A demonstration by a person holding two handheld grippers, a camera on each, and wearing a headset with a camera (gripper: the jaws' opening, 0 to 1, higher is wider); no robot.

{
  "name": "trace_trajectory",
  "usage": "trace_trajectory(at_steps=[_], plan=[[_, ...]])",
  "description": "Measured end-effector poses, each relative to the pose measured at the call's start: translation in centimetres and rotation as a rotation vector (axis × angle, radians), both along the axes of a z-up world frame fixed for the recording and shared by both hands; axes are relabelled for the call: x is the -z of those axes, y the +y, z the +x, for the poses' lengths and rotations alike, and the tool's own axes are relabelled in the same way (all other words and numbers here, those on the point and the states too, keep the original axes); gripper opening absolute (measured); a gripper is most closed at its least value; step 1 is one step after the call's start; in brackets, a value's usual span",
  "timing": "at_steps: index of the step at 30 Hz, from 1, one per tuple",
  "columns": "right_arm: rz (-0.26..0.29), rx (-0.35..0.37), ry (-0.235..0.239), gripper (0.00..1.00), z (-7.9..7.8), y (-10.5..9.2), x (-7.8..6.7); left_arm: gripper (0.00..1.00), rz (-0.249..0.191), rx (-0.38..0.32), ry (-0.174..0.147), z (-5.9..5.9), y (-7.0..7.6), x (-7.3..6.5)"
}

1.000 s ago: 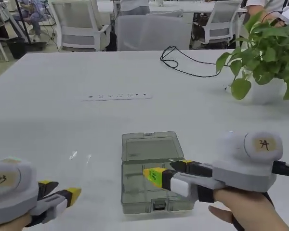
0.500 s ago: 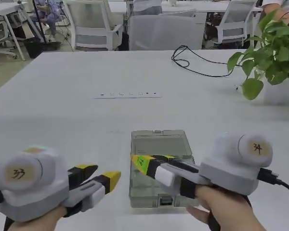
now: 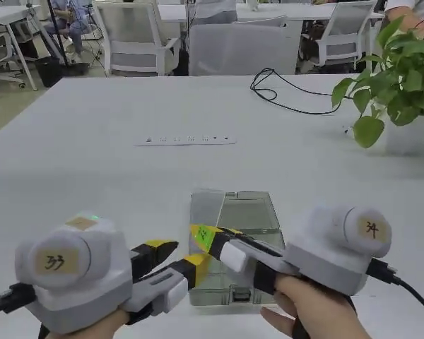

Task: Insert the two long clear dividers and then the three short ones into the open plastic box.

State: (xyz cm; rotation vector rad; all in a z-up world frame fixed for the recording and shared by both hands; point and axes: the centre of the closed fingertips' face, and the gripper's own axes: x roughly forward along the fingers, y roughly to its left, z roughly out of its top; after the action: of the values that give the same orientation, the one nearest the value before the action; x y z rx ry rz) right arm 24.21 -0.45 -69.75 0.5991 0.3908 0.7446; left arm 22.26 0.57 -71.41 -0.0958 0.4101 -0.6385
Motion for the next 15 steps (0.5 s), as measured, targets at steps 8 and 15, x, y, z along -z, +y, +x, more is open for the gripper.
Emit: trace_trajectory(at_steps=[8,15], plan=[[0.031,0.036,0.049,0.09,0.2,-0.8,0.5,0.31,-0.005,0.028,0.001,-0.4,-1.2,-0.2],[0.06,0.058,0.082,0.07,0.2,-1.3,0.7,0.31,-0.005,0.038,0.009,-0.4,-1.7,-0.1]])
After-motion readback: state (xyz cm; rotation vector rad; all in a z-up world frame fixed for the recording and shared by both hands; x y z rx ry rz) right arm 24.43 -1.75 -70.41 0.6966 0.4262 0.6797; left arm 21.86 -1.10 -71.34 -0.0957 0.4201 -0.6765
